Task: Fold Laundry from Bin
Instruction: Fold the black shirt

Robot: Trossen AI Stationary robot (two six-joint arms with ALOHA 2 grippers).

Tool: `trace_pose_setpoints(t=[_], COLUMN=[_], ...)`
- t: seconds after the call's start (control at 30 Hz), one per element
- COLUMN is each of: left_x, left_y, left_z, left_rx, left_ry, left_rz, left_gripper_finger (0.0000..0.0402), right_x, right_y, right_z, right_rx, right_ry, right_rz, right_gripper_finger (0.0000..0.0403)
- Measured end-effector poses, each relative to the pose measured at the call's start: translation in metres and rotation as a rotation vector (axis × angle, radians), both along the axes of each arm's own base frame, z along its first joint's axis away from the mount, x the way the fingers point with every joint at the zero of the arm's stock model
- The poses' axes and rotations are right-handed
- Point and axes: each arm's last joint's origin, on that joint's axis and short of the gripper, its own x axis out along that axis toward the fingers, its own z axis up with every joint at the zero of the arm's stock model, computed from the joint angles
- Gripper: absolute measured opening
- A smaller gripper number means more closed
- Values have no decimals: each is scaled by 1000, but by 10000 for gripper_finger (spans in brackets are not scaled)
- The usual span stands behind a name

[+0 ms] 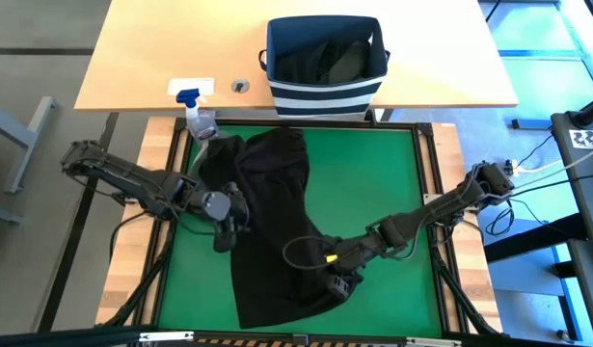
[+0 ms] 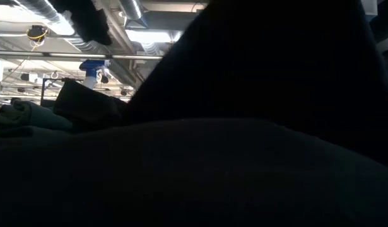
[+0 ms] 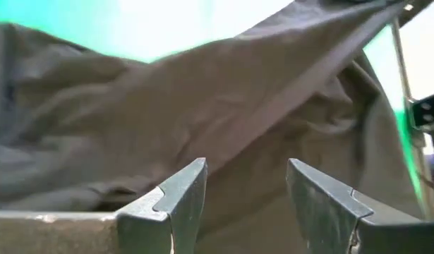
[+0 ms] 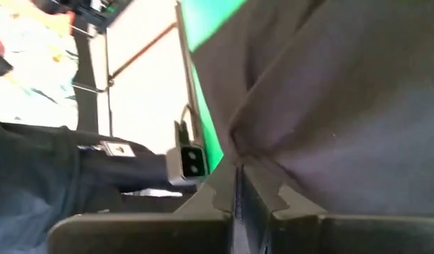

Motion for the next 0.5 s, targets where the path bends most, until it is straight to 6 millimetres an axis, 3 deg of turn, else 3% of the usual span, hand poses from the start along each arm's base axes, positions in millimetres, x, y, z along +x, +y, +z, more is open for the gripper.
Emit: trace_pose_setpoints(t=[0.33,0.5], left_x=[-19,-29], left_y=[-18,-21], left_z=[-6,-10], left_rx=[-113,-104], left_ry=[136,220], left_rz=[76,56], left_gripper_finger=[191,191], right_x=[9,19], right_y=[-1,3], right_z=[11,7], right_rx=[-67,-46], right_ry=[-191,-253], right_rz=[-62,-120], right_gripper_finger=[13,14])
